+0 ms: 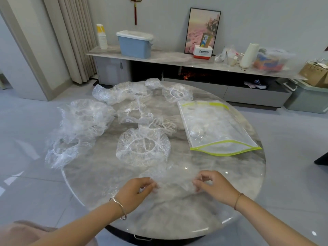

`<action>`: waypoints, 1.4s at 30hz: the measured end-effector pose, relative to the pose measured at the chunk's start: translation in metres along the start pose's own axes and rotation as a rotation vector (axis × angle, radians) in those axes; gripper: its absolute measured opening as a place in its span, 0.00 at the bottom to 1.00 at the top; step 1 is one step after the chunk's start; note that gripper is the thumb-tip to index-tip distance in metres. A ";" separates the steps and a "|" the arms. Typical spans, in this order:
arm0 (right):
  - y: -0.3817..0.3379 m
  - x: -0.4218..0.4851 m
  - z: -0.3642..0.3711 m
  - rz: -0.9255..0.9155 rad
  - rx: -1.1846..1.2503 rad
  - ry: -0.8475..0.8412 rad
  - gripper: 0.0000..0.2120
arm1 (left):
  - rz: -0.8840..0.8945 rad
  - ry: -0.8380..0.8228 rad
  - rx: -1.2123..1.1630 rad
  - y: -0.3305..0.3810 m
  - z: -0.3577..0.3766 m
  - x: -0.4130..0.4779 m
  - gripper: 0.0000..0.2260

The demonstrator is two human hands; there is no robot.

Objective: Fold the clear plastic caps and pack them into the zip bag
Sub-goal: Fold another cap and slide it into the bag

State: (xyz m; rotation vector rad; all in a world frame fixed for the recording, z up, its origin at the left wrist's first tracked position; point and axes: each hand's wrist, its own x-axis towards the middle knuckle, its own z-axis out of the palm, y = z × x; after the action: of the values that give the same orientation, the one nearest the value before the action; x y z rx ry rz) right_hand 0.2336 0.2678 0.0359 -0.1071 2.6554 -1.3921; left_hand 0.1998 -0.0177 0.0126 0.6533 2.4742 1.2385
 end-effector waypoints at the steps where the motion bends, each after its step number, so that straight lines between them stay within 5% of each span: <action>1: -0.001 0.001 0.002 0.037 0.045 0.002 0.11 | -0.047 0.031 -0.019 0.000 0.002 0.000 0.09; 6: -0.001 0.011 0.013 0.192 0.162 0.113 0.12 | -0.228 0.103 -0.064 -0.003 0.005 0.001 0.06; 11: 0.004 0.013 0.025 0.102 -0.141 0.273 0.09 | -0.262 0.183 0.087 0.000 0.001 0.006 0.13; 14: 0.001 0.007 0.038 -0.176 -0.417 0.345 0.20 | -0.005 0.318 0.421 0.003 -0.001 0.005 0.22; 17: 0.001 0.002 0.055 -0.312 -0.612 0.143 0.26 | 0.354 0.253 0.733 -0.005 0.005 0.008 0.22; 22: 0.013 -0.003 0.072 -0.296 -0.925 -0.012 0.25 | 0.309 -0.003 0.953 -0.025 0.020 0.003 0.27; 32: 0.011 0.001 0.070 -0.230 -0.821 -0.210 0.28 | 0.170 -0.173 0.850 -0.023 0.016 0.002 0.28; 36: 0.004 0.003 0.065 -0.295 -0.736 -0.112 0.31 | 0.106 -0.360 0.776 -0.004 -0.006 0.009 0.33; 42: 0.002 -0.006 0.068 -0.577 -0.764 0.056 0.21 | 0.090 -0.265 0.696 0.023 0.007 0.009 0.29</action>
State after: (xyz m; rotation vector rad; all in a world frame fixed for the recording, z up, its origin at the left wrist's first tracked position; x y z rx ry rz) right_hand 0.2498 0.2142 -0.0031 -0.9772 3.1810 -0.3585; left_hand 0.2017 0.0042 0.0267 1.0199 2.6321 0.2447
